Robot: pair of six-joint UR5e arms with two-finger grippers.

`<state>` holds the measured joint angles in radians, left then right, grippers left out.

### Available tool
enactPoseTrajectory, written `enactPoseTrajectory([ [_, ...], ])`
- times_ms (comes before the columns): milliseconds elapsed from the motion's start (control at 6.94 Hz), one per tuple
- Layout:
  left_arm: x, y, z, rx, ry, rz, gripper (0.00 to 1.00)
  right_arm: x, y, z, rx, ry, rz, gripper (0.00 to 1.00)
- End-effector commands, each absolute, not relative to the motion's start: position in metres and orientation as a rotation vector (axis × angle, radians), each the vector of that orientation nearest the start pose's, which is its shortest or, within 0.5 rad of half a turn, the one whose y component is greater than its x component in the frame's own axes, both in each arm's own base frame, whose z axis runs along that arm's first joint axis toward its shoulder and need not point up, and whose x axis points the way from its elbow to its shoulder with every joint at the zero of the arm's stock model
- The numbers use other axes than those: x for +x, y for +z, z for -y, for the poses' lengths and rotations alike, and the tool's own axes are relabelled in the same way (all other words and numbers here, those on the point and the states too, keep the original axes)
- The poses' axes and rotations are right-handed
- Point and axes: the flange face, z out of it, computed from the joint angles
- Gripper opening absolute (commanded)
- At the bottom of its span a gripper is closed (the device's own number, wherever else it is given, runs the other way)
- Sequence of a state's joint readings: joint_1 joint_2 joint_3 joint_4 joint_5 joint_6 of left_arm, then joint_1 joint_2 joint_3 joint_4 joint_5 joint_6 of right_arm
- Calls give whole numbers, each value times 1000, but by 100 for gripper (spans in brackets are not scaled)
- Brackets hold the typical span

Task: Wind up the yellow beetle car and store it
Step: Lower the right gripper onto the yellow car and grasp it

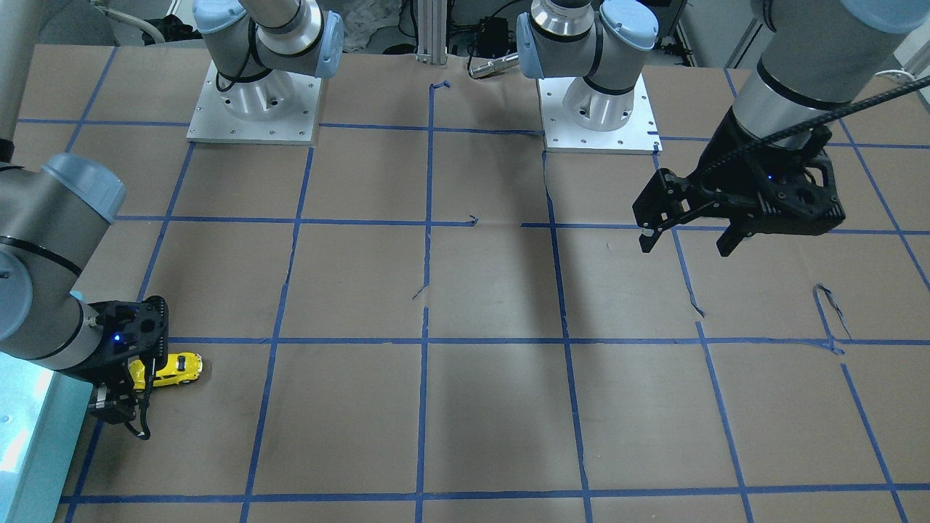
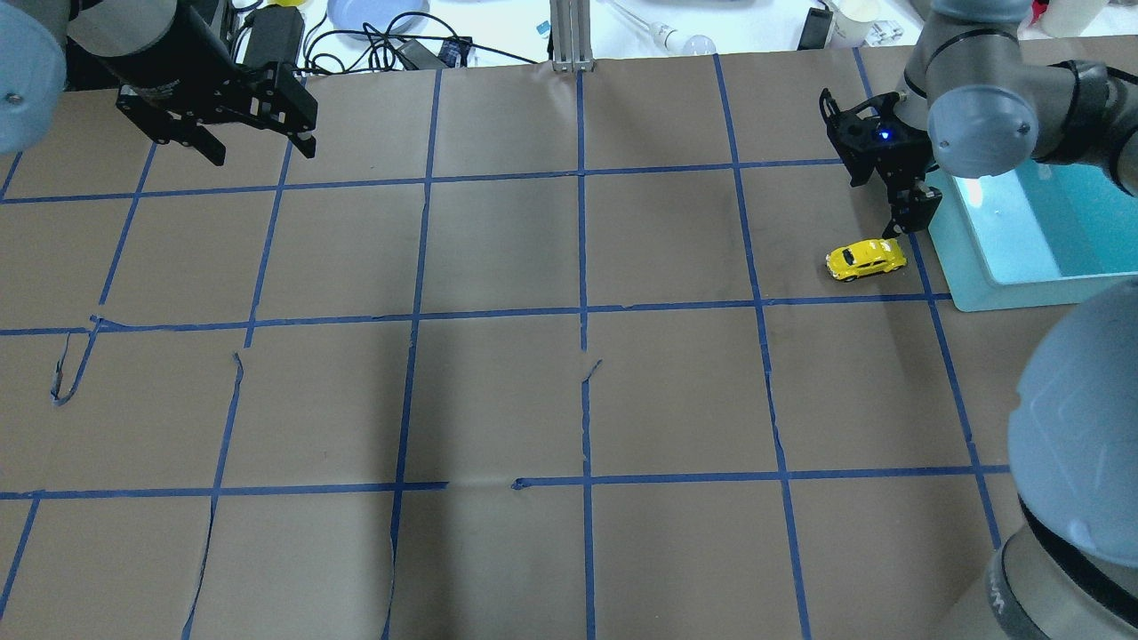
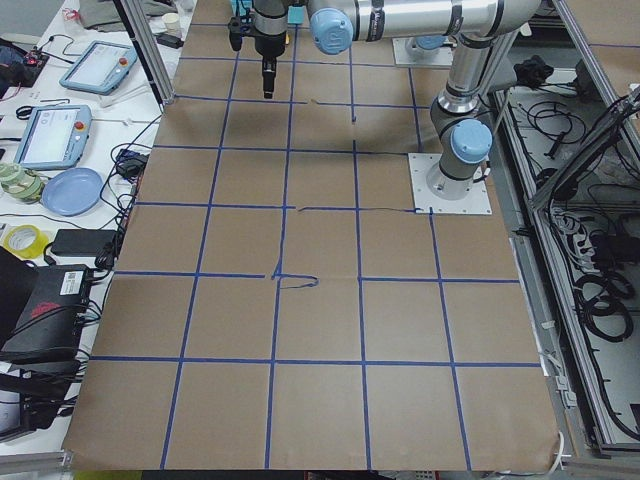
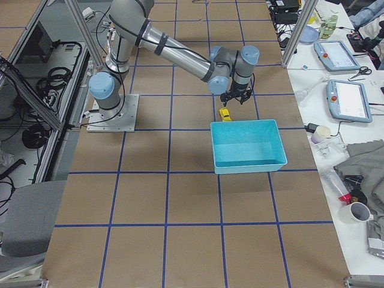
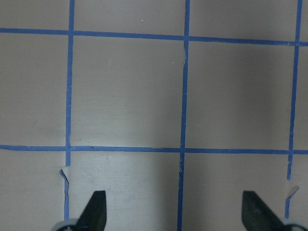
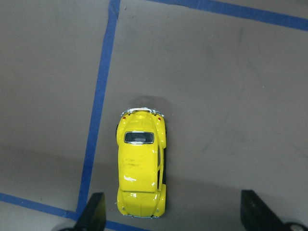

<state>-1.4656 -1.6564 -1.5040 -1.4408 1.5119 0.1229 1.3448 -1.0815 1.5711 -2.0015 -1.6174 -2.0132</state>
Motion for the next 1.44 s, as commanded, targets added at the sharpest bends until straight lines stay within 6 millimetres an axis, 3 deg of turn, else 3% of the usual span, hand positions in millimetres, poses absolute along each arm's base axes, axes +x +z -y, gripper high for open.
enactPoseTrajectory([
  [0,-87,490,548,114,-178,-3176,100,-24,228,654,-2420,118,-1912,100],
  [576,-85,485,539,105,-127,-3178,100,-28,193,639,-2372,153,-1880,100],
  [720,-85,485,539,105,-127,-3178,100,-28,191,638,-2425,144,-1811,76],
  [864,-85,485,539,105,-127,-3178,100,-28,190,638,-2455,139,-1775,30],
  [1008,-84,484,539,103,-124,-3178,100,-35,195,638,-2447,153,-1811,0],
  [1153,-84,484,539,103,-124,-3178,100,-36,200,638,-2444,141,-1821,0],
  [1297,-84,484,538,103,-122,-3178,100,-32,232,643,-2489,99,-1849,0],
])
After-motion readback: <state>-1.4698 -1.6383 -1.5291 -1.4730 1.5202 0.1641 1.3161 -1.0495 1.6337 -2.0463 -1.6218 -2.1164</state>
